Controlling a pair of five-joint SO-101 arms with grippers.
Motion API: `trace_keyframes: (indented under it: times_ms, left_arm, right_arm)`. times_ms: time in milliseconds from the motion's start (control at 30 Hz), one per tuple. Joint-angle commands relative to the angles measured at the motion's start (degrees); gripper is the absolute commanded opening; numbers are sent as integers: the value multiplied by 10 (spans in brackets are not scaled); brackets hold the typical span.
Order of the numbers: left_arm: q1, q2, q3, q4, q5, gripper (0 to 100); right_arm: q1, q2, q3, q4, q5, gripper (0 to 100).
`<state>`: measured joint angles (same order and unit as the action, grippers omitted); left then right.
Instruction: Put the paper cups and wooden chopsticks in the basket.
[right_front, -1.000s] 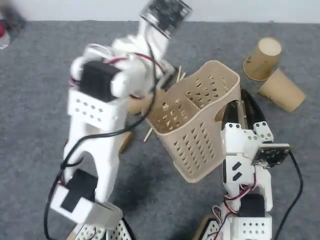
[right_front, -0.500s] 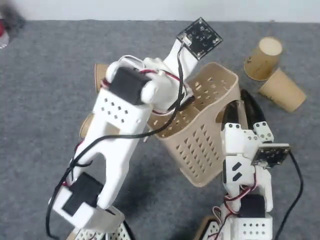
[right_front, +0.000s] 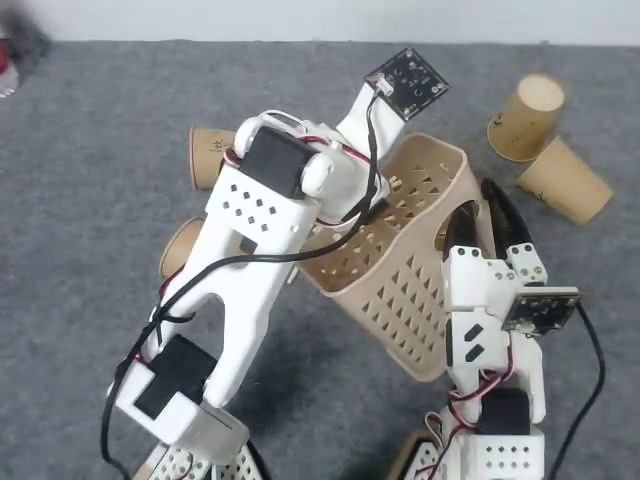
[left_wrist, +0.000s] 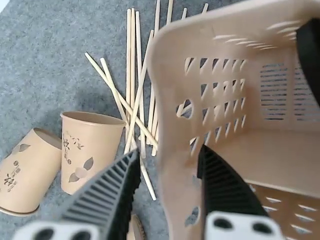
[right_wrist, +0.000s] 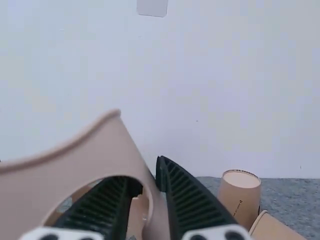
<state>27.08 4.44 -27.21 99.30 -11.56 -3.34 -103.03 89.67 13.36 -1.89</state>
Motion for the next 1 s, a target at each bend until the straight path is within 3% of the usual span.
trace_keyframes:
  times_ms: [0, 67, 667, 733, 833, 967]
  left_arm:
    - [6, -4, 1, 11, 2, 98]
    - [15, -4, 1, 11, 2, 4]
    - [-7, -3, -46, 11, -20, 11]
    - [-8, -3, -43, 11, -30, 11]
    - [-10, -3, -30, 12, -45, 11]
    - [-6, 1, 15, 2, -59, 11]
  right_arm:
    - [17, -9, -24, -20, 4, 7]
    - [17, -9, -24, -20, 4, 7]
    - [16, -9, 21, -9, 8, 9]
    - [17, -9, 40, -7, 40, 11]
    - [16, -9, 66, 31, 97, 86]
    - [16, -9, 63, 78, 98, 219]
